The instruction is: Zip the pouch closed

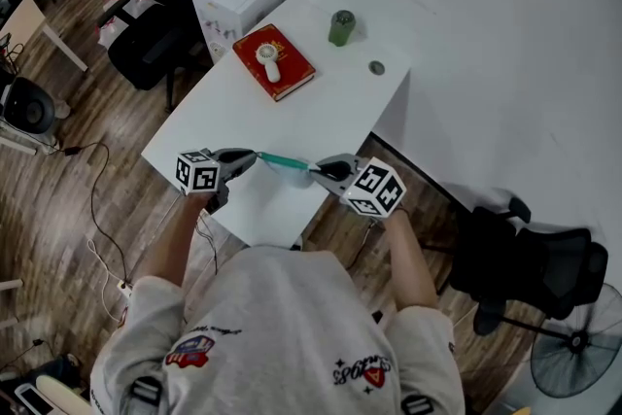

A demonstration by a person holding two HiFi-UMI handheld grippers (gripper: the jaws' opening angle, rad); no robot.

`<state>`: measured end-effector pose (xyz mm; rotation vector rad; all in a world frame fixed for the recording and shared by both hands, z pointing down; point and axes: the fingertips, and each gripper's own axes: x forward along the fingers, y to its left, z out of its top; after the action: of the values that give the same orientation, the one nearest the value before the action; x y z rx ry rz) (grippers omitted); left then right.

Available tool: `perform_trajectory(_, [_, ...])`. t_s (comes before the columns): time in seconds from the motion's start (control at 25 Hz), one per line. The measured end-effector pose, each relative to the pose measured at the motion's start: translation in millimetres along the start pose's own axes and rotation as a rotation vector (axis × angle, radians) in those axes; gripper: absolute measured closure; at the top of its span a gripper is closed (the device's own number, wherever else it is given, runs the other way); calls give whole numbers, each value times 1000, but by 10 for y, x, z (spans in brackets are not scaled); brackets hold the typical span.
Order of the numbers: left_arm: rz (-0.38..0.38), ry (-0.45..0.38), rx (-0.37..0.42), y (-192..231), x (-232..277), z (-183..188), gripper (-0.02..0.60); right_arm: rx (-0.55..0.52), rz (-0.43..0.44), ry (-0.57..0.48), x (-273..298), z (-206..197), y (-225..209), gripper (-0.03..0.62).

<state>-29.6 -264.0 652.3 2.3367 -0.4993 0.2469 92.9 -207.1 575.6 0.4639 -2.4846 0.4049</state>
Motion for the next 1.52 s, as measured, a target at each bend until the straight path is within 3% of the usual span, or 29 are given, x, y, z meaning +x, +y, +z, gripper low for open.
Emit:
perform_trajectory(0.16, [79, -20, 70, 51, 35, 96, 560, 7, -7, -7, 47, -14, -14, 577])
perform_trajectory(0.32, [119, -38, 92, 86, 34, 171, 495, 22, -30, -30, 48, 11, -61, 577])
perform_trajectory(0.48, [199, -93, 127, 162, -48, 335, 492, 36, -76, -43, 9, 25, -177, 576])
perform_trajectory(0.72, [318, -205, 256, 92, -248, 724, 494, 47, -144, -104, -74, 122, -286, 576])
perform_trajectory(1.08, [374, -306, 363, -157, -442, 1230, 566, 56, -278, -225, -241, 442, -532, 575])
perform_trajectory(1.52, [411, -383, 407, -337, -614, 1596, 575, 43, -533, -447, -669, 846, -815, 574])
